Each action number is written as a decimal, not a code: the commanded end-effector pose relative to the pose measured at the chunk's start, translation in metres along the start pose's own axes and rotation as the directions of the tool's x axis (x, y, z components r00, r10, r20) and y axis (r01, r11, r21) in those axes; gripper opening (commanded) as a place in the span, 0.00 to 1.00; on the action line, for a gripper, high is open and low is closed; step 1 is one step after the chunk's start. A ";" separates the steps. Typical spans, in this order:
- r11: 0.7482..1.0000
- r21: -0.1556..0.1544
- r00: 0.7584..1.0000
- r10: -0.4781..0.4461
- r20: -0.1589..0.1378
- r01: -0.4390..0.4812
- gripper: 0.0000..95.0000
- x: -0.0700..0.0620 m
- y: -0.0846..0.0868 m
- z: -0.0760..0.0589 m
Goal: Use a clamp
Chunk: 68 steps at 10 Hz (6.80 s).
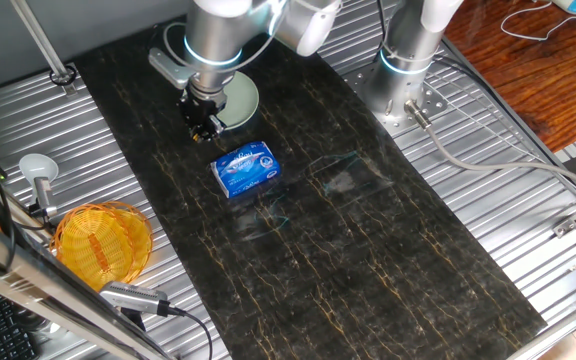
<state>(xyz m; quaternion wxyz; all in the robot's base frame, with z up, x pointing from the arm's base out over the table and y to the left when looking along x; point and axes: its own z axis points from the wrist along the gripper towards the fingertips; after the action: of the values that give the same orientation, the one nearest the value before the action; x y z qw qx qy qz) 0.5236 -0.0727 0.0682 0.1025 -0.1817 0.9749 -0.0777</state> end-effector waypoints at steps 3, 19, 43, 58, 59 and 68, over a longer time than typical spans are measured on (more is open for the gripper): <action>0.995 0.004 0.995 0.099 0.008 -0.099 0.00 0.001 -0.002 0.002; 0.993 -0.008 0.993 0.116 0.024 -0.116 0.00 0.004 -0.014 0.005; 0.827 -0.148 0.840 -0.531 0.112 0.543 0.00 0.011 -0.049 0.014; 0.768 -0.224 0.795 -0.543 0.271 0.600 0.00 0.021 -0.057 0.008; 0.766 -0.225 0.793 -0.541 0.282 0.602 0.00 0.021 -0.057 0.008; 0.719 -0.225 0.743 -0.571 0.348 0.658 0.00 0.022 -0.058 0.013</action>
<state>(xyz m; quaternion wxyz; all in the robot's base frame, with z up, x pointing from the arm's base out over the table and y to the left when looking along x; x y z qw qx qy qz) 0.5256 -0.1361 0.0627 0.1612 -0.5208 0.8341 0.0839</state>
